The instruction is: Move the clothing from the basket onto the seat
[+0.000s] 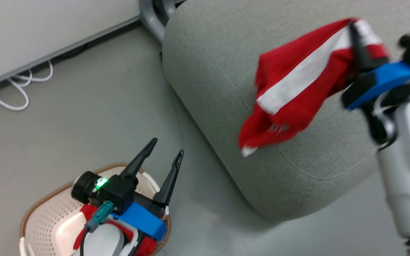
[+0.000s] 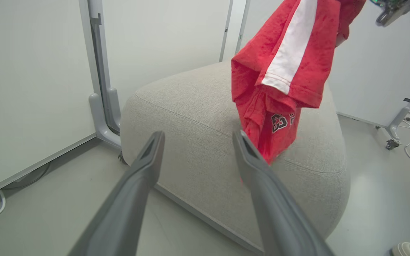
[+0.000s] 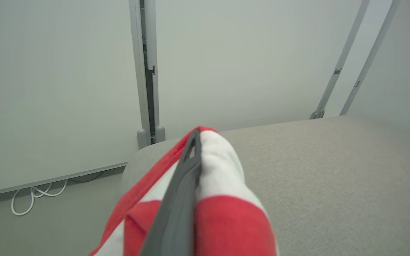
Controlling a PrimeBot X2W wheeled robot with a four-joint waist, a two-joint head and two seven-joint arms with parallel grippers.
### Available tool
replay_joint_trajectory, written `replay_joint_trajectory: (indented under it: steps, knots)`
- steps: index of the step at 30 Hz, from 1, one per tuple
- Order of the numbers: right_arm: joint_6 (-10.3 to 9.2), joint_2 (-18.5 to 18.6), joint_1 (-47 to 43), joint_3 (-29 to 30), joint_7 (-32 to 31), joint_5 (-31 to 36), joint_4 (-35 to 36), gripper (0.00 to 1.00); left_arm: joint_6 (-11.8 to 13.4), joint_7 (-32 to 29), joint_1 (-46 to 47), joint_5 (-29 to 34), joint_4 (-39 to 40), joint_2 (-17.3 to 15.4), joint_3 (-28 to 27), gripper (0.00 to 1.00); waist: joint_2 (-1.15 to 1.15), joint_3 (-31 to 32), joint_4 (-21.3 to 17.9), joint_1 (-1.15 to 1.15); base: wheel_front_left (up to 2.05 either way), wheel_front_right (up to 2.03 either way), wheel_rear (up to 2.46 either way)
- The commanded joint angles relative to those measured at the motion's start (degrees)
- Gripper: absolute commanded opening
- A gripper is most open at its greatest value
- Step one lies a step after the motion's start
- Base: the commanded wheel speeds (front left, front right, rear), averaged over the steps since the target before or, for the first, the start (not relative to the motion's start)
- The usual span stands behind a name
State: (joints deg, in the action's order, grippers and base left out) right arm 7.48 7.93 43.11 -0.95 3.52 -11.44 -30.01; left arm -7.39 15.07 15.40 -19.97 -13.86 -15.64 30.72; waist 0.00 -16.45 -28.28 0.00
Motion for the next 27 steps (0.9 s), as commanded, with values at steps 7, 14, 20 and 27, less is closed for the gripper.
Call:
replay_joint_trajectory:
  steps: [7, 14, 20, 27]
  knots:
    - [0.02, 9.2, 10.0, 9.8, 0.1, 1.3, -2.2, 0.0, -0.1, 0.2, 5.3, 0.9, 3.2, -3.0, 2.7, 1.0, 0.0, -10.1, 8.6, 0.0, 0.0, 0.0, 0.0]
    - [0.02, 12.3, 12.7, 19.4, 2.6, 3.8, -3.8, 0.0, -0.1, 0.2, 8.1, 1.5, 6.9, -6.3, 4.2, 1.0, 0.0, -16.8, 12.6, 0.0, 0.0, 0.0, 0.0]
    - [0.02, 11.3, 11.3, 23.3, 4.3, 6.8, -8.9, 0.0, -0.1, 0.2, 9.8, 2.1, 9.0, -7.7, 4.3, 1.0, 0.0, -20.3, 14.1, 0.0, 0.0, 0.0, 0.0]
    - [0.02, 10.5, 10.6, 24.6, 6.1, 9.3, -15.4, 0.0, -0.1, 0.2, 9.3, 2.2, 9.1, -7.9, 4.1, 1.0, 0.0, -21.1, 14.8, 0.0, 0.0, 0.0, 0.0]
